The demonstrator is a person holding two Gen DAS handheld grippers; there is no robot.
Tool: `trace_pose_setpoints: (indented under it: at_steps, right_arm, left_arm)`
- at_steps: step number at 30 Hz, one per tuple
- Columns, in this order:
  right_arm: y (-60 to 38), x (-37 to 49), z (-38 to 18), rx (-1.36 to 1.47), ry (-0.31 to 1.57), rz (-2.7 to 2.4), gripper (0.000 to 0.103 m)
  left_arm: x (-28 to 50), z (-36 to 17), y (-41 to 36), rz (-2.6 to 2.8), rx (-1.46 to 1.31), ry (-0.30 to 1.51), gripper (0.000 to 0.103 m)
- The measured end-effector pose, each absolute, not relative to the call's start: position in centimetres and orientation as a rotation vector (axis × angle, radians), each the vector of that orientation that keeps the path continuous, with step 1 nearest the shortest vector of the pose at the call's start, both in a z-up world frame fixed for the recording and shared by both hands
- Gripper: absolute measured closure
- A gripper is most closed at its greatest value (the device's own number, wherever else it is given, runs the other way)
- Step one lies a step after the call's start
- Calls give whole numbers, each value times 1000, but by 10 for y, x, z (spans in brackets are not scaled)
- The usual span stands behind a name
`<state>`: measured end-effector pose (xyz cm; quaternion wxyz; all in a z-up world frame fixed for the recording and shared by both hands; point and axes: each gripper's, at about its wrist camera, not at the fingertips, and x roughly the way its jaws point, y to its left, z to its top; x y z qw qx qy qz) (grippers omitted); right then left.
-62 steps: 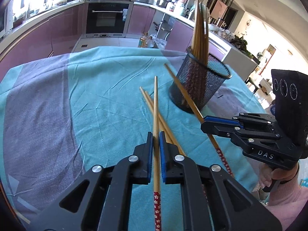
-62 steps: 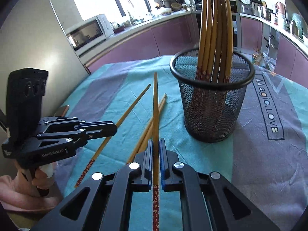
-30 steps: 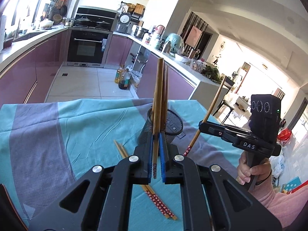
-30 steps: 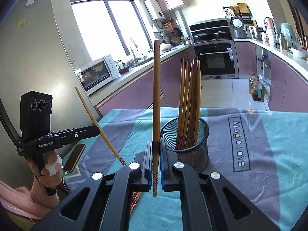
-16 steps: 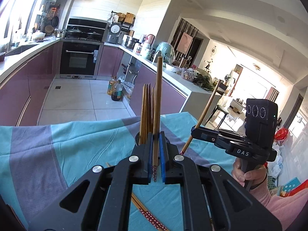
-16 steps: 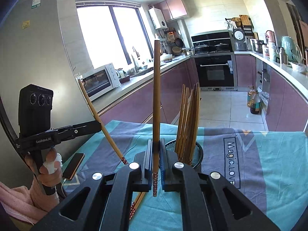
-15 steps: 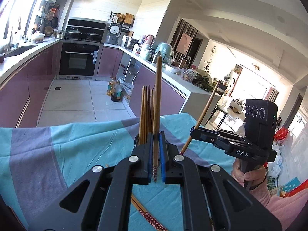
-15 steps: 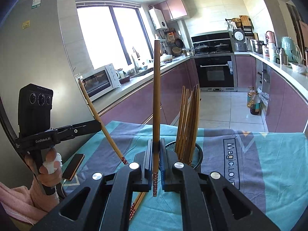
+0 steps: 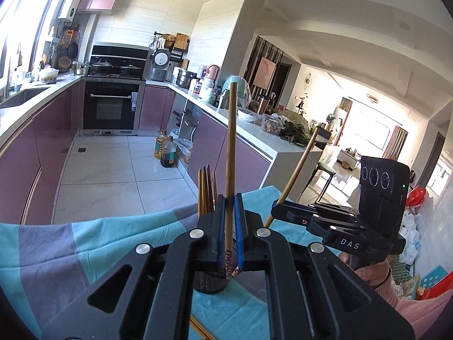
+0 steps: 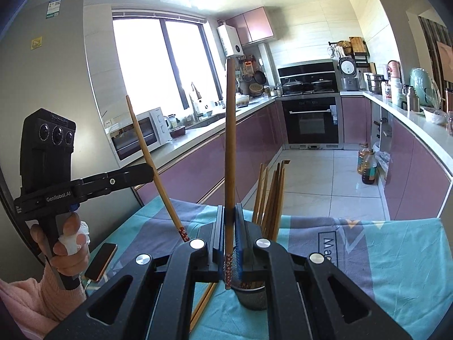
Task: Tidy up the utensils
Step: 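Lower both held chopsticks into the mesh cup, then open both grippers and withdraw them from the cup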
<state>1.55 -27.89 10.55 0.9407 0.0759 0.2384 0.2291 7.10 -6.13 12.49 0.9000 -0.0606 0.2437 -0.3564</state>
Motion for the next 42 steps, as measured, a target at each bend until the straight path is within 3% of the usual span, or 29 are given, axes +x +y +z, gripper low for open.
trace_pose_setpoints:
  at_steps: [26,42]
  right_arm:
    - [-267,66,50,119,721,431,97]
    - [-263,80,36,124,762,417,97]
  left_arm:
    - [111,74,-111,-717,72,731,96]
    - [148,54,-120,-688,79,808,96]
